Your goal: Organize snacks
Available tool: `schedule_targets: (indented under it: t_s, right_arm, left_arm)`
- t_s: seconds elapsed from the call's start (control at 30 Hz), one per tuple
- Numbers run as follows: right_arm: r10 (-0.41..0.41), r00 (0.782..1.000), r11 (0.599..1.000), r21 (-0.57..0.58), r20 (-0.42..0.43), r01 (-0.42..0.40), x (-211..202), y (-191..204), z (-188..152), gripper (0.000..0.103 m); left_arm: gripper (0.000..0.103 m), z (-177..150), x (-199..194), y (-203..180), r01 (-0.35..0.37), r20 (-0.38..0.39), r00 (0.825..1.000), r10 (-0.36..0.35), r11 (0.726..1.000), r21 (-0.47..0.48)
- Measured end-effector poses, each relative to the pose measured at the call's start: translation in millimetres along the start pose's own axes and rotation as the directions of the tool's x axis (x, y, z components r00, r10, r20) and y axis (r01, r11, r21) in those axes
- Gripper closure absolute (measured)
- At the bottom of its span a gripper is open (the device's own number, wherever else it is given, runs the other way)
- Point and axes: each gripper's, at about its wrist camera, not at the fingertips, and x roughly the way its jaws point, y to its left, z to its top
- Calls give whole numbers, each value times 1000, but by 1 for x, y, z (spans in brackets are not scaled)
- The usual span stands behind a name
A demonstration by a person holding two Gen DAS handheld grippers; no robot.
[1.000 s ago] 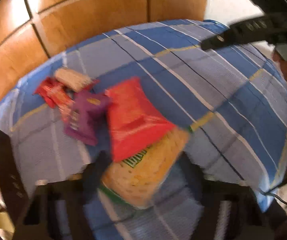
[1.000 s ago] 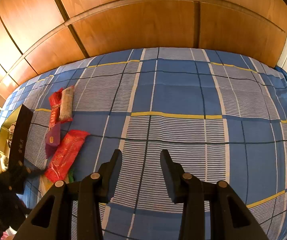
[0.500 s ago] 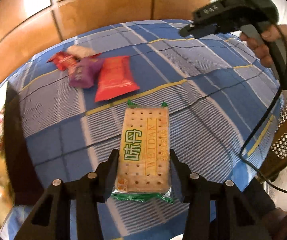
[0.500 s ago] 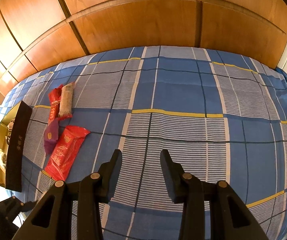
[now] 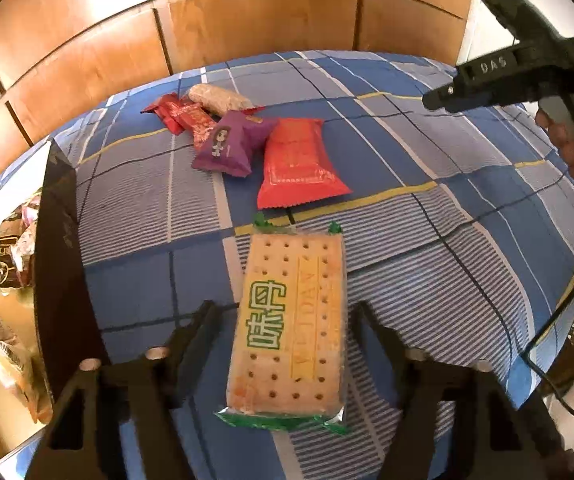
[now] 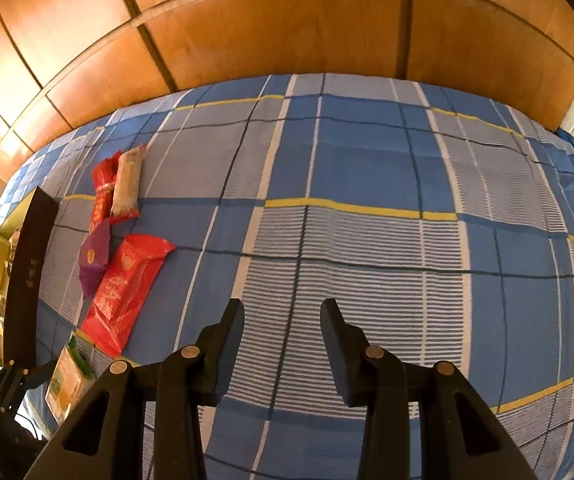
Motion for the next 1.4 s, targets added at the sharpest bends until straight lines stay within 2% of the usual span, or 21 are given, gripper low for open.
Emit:
schedule_targets:
  t_s: [0.13,0.2,0.27,0.33,0.47,0.63,0.67,0.7,0.77,0.97,1.1,1.23,1.4]
  right_arm:
    - [66,997,998,-23,-47,-67,11,20,-8,62]
    - [100,993,994,-29,-60,-102,13,34,-12,47]
    - [134,988,990,-41,-71,-137,18,54,-14,36]
    - [154,986,987,-45,-69,-157,26,77,-14,33]
    - [145,988,987,-63,-63,-148,41,117,-8,33]
    - [28,998,988,-151,-57,-36,63,151,-1,33]
    - [4,999,986,-167,-44,-12,64,152,-3,41]
    - [-19,999,984,-176,-40,11,64,150,-3,54]
    - [-44,998,982,-185,-39,36,59,140,-5,63]
    - [-85,993,977,-204,-81,67,38,85,-29,63]
    - [-46,993,983,-183,-104,26,26,59,-47,61]
    - [-34,996,986,-164,-88,19,22,50,-54,56]
    - [-72,997,986,-153,-23,67,27,59,-54,46]
  left_arm:
    - [56,-3,-2,0,1,9,1000,-1,1000,23]
    - [56,-7,-4,2,3,14,1000,-3,1000,14]
    - [56,-9,-5,4,3,23,1000,-3,1000,-2]
    - [56,-11,-5,3,0,29,1000,0,1000,-12]
    - [55,-14,-6,4,2,33,999,-1,1000,-18]
    - [55,-16,-6,8,19,40,999,-17,999,-41]
    - [55,-17,-7,9,22,43,999,-20,999,-45]
    - [55,-17,-7,9,24,44,999,-22,999,-47]
    - [55,-18,-7,10,28,48,999,-25,998,-49]
    - [55,-19,-7,10,38,58,998,-34,997,-62]
    - [55,-19,-6,10,35,63,998,-31,997,-67]
    - [54,-20,-6,9,29,62,998,-24,997,-72]
    - [54,-18,-6,7,15,56,998,-11,997,-70]
